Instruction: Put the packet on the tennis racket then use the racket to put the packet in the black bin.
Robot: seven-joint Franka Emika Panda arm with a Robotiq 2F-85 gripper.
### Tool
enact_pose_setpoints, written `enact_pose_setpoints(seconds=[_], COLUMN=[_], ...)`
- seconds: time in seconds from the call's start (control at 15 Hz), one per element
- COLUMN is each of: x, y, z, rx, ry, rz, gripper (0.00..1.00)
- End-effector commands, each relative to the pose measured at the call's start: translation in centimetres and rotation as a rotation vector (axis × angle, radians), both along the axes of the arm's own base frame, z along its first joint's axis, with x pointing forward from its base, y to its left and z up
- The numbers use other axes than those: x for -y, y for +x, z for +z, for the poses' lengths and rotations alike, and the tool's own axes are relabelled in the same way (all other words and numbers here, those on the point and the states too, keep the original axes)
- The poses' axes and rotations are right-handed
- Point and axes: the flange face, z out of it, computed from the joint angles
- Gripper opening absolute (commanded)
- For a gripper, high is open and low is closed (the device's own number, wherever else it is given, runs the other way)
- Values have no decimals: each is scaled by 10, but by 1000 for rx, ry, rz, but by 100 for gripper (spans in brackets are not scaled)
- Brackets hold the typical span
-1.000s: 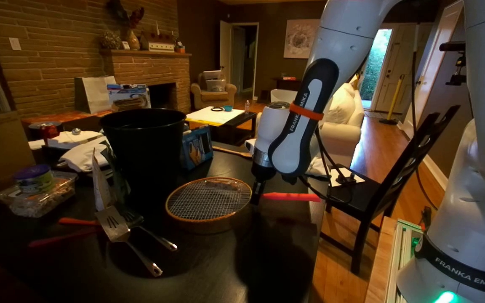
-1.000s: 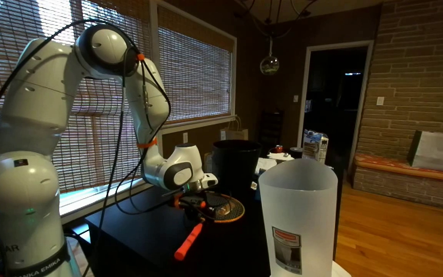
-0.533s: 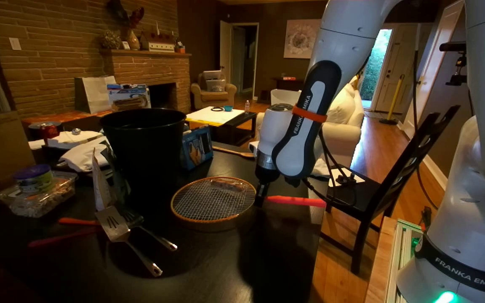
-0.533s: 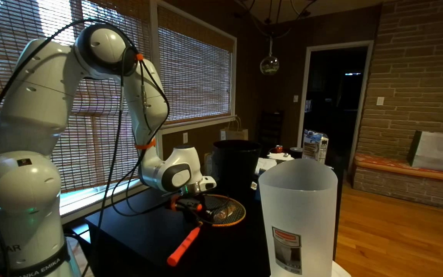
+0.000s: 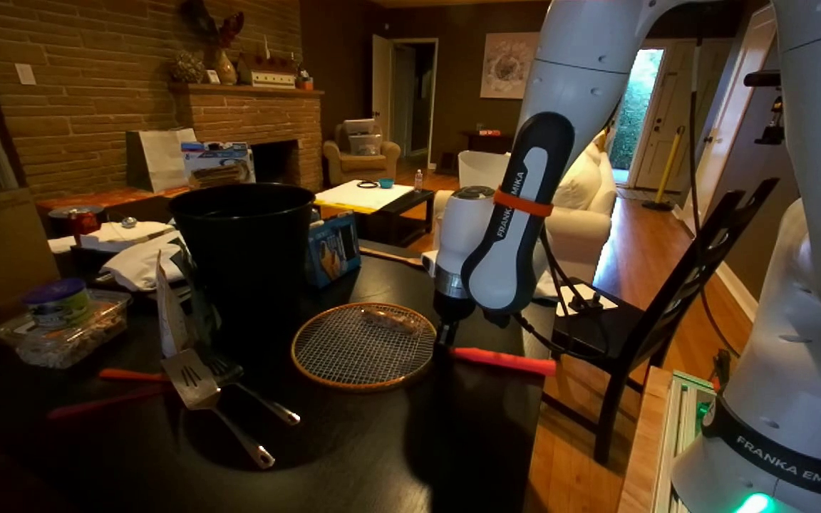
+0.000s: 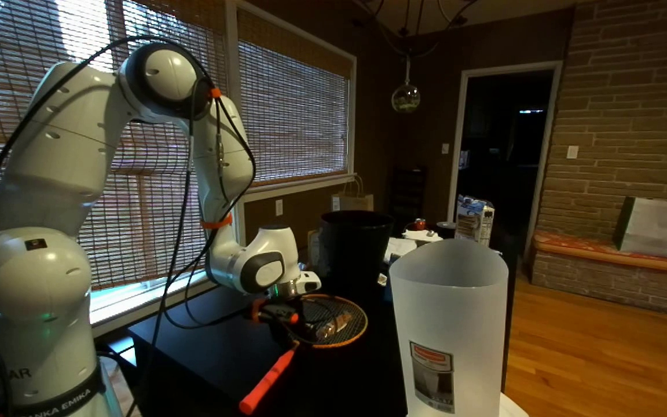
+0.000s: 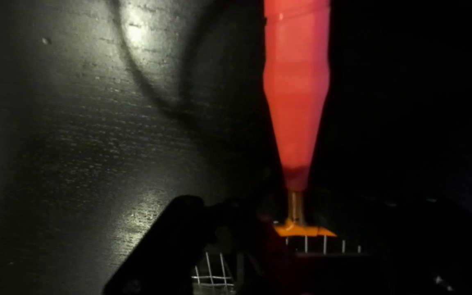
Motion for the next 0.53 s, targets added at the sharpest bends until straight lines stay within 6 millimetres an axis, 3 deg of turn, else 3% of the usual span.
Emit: enact_pose_setpoints(seconds=[0.0, 0.13, 0.2, 0.27, 0.33, 0.47], x=[0, 0, 0, -1, -1, 0], y=[-1, 0, 1, 1, 2, 3], z=[2, 4, 4, 5, 5, 8], rx=[3, 6, 7, 9, 10, 16], ry=[3, 3, 2, 2, 2, -1], rz=[-11, -9, -8, -7, -6, -6], gripper=[54, 68, 45, 31, 30, 17])
